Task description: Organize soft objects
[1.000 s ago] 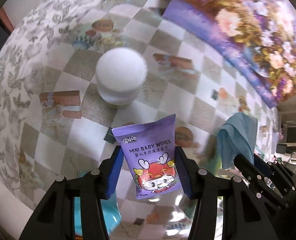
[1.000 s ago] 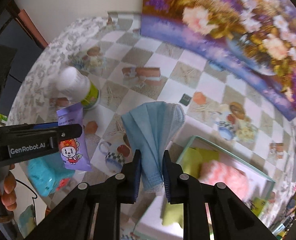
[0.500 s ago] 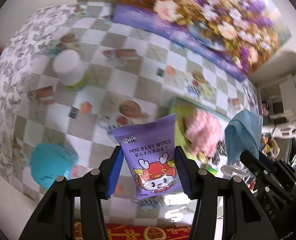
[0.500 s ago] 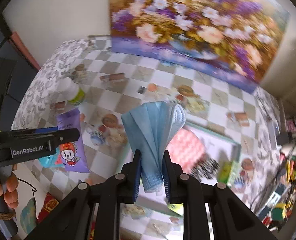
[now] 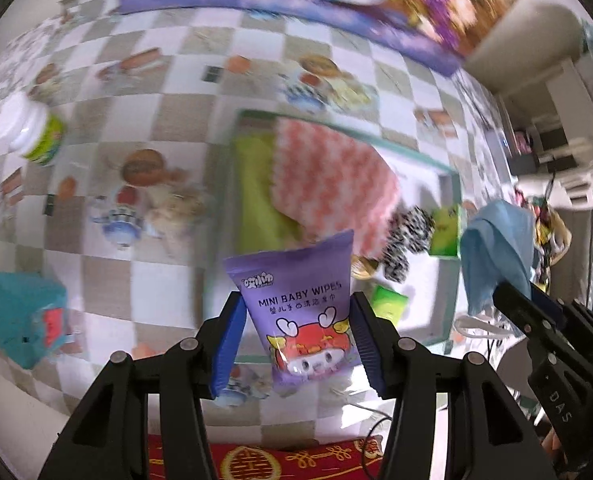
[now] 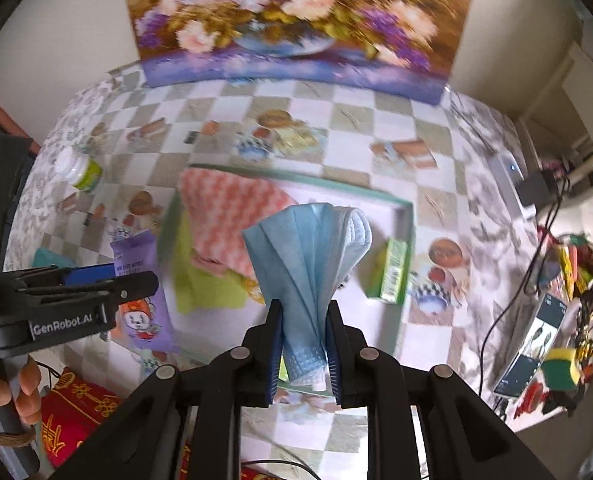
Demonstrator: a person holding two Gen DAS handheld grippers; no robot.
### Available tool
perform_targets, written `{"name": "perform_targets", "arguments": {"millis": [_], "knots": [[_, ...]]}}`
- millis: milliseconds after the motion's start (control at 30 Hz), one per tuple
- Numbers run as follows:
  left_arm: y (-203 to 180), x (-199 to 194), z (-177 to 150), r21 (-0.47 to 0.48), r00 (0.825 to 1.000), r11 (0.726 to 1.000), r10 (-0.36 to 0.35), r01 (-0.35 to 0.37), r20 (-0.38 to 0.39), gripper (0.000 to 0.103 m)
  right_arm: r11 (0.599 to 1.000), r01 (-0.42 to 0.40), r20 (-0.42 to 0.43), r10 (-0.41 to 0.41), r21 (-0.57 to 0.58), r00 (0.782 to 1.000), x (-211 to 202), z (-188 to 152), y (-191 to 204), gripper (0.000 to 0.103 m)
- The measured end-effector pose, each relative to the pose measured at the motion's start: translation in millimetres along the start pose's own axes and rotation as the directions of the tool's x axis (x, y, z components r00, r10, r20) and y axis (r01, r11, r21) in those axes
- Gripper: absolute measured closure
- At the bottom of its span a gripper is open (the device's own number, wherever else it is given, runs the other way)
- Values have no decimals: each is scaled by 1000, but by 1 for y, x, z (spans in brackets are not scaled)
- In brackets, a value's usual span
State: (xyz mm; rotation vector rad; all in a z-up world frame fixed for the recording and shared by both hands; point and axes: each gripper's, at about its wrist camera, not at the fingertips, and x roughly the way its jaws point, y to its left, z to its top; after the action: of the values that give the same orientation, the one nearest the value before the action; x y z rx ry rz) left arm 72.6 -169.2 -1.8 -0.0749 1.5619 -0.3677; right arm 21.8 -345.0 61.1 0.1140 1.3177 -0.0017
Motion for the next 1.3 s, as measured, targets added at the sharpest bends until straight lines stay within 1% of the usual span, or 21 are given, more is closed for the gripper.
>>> {"name": "perform_targets", "arguments": {"millis": [100, 200, 267, 300, 367, 400, 433, 467, 500, 533, 600, 667, 700, 767, 833, 933, 1000, 1100, 1200, 1300], "knots": [[-8, 6, 0, 10, 1000, 1000, 2, -1, -15, 35, 1000, 5, -13, -4, 21, 1000, 6, -1, -11, 82], [-7, 7, 1, 12, 1000, 1000, 16, -16, -12, 34, 999, 2, -26, -1, 32, 1000, 11, -1, -15, 75], [-3, 6, 1, 9, 1000, 1000, 25, -25, -11, 34, 1000, 6, -29, -5, 31, 1000, 13, 0, -14, 65], [0, 6, 1, 6, 999, 999, 32, -32, -9, 34, 1000, 7, -31, -6, 29, 999, 14, 0, -13, 63], [6, 4, 1, -5, 999, 999, 52, -52, -2, 33, 1000, 10, -35, -9, 27, 999, 16, -1, -9, 54], [10, 3, 1, -11, 998, 998, 61, -61, 3, 30, 1000, 12, -37, -11, 26, 999, 16, -1, -7, 51], [14, 2, 1, -18, 997, 997, 72, -72, 10, 26, 1000, 13, -38, -12, 24, 999, 17, -2, -5, 46], [18, 1, 1, -25, 996, 996, 83, -83, 22, 25, 1000, 14, -38, -14, 21, 999, 16, -2, -3, 43], [22, -1, 1, -30, 995, 995, 92, -91, 34, 23, 1000, 15, -37, -14, 18, 999, 16, -3, -1, 42], [26, -3, 0, -35, 994, 995, 100, -99, 46, 19, 1000, 15, -37, -15, 14, 999, 17, -4, 2, 40], [34, -7, -2, -47, 990, 992, 122, -119, 73, 12, 1000, 15, -34, -14, 13, 999, 17, -6, 6, 33], [40, -8, -5, -48, 986, 990, 139, -135, 92, 11, 1000, 13, -30, -12, 19, 999, 18, -11, 10, 22], [44, -8, -8, -47, 984, 989, 147, -143, 98, 11, 1000, 12, -28, -11, 21, 1000, 19, -13, 12, 20], [49, -8, -13, -43, 980, 986, 163, -159, 110, 8, 1000, 7, -23, -7, 30, 1000, 22, -19, 17, 10], [56, -7, -20, -44, 978, 986, 165, -161, 124, 5, 999, 2, -16, -2, 37, 1000, 25, -26, 22, 3], [63, -4, -30, -48, 976, 986, 167, -162, 139, 5, 999, 6, -2, -6, 35, 1000, 29, -38, 31, 2], [67, -3, -38, -42, 971, 982, 189, -185, 149, 5, 999, 6, 5, -6, 42, 1000, 32, -45, 36, 2], [74, -3, -50, -29, 961, 975, 224, -222, 161, 5, 997, -17, 4, 17, 71, 1000, 37, -56, 41, 2], [83, -5, -62, -25, 955, 969, 245, -245, 165, 5, 996, -12, -3, 12, 84, 1000, 41, -65, 49, 2], [92, -10, -73, -28, 942, 959, 283, -282, 181, 5, 995, -11, 0, 11, 103, 1000, 43, -72, 54, 2]]}}
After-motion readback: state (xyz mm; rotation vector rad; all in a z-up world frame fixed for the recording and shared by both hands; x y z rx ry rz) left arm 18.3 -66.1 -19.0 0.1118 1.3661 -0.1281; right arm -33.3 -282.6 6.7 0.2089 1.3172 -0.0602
